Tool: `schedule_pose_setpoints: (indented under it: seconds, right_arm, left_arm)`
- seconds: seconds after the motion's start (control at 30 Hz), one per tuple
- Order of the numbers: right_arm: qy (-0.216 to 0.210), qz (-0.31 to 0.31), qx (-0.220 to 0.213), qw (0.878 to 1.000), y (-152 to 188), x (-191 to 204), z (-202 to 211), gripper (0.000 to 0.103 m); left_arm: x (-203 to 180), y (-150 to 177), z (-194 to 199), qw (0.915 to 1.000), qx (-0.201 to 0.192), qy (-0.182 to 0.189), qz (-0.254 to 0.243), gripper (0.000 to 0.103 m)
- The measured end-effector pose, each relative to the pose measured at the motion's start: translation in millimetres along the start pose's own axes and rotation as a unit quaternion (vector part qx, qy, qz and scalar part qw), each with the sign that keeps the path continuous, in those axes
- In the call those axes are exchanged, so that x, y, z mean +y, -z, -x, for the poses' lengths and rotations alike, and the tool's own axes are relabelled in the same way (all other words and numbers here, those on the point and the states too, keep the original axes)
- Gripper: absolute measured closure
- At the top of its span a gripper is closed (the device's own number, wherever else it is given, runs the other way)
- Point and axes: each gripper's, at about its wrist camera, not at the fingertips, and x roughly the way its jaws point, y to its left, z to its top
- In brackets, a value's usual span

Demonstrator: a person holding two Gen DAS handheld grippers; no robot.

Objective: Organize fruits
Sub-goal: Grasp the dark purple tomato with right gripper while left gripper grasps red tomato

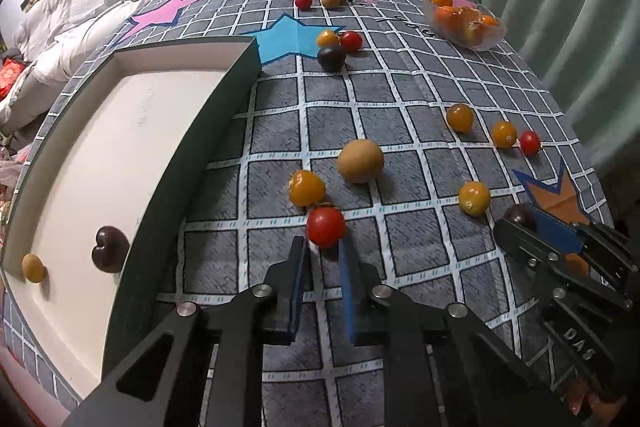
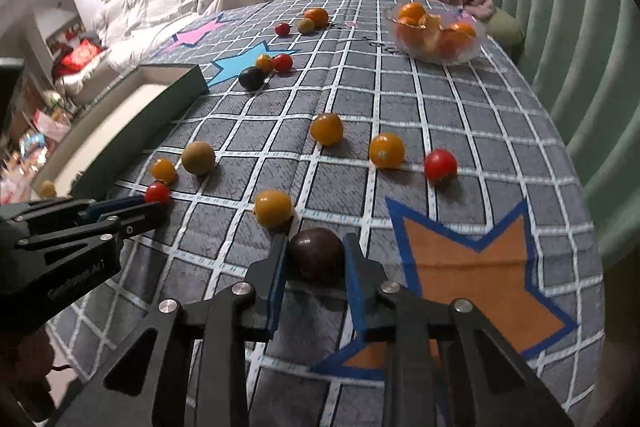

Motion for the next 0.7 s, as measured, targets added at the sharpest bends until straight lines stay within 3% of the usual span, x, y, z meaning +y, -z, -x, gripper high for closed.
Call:
schedule_pose_setpoints:
  seconds: [0.53,0.6,0.63,0.67,0.7]
  right_arm:
    - [-0.009,-0.03,0.003,1.0,14,-10,13,0.073]
    - [-0.01,-0.031,0.003,0.999,14,-10,13,0.073]
    - [-0.01,-0.031,0.002,0.999,14,-10,13,0.073]
    - [-0.011,-0.032,0.002,0.999,15,-11,14,0.073]
    - [-0.011,-0.032,0.002,0.999,15,-11,14,0.073]
  left_arm:
    - [4,5,1,0.9998,-0.014,-0.014,-0.009,0.084]
    - [2,4,0,0.9999,-0.012,-0.005,-0.008,0.066]
    - [2,4,1,0.9999,-0.014,-0.004,-0.006,0.037]
    - [2,5,4,0.9996,-0.026,-0.009,-0.001,0.026]
    - [2,7,8,0.9992,-0.039,-0.011,0.0,0.026]
